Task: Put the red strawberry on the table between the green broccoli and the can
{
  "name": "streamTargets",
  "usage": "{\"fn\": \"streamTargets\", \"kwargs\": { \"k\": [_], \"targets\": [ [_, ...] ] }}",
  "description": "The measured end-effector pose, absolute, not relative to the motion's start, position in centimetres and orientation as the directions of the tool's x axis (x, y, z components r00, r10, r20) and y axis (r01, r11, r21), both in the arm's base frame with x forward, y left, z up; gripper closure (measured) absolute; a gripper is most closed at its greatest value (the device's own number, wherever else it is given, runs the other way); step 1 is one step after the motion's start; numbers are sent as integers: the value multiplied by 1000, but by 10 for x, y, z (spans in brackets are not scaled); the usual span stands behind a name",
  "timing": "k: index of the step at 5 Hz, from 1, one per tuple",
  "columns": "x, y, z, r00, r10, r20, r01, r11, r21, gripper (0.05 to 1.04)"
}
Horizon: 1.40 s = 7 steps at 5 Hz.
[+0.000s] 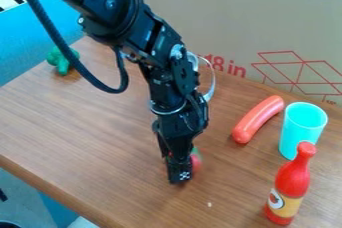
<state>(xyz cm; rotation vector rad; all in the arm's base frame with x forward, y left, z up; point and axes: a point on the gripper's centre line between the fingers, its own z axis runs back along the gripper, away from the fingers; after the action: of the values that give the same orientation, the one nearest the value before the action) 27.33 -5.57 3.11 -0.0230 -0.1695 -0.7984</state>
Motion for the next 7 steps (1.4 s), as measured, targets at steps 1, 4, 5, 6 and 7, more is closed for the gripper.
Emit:
{"fn": "streamTargets", "kwargs": {
  "k": [1, 4, 5, 6, 7],
  "targets": [
    [275, -58, 32, 704, -687, 181, 693, 720, 36, 298],
    [256, 27, 110, 800, -477, 365, 482, 872, 82, 298],
    [261, 72, 122, 853, -377, 361, 362, 926, 110, 298],
    [273, 105, 114, 890, -312, 333, 296, 950, 99, 298],
    [284, 130, 102, 916, -264, 300, 250, 964, 85, 298]
  ]
}}
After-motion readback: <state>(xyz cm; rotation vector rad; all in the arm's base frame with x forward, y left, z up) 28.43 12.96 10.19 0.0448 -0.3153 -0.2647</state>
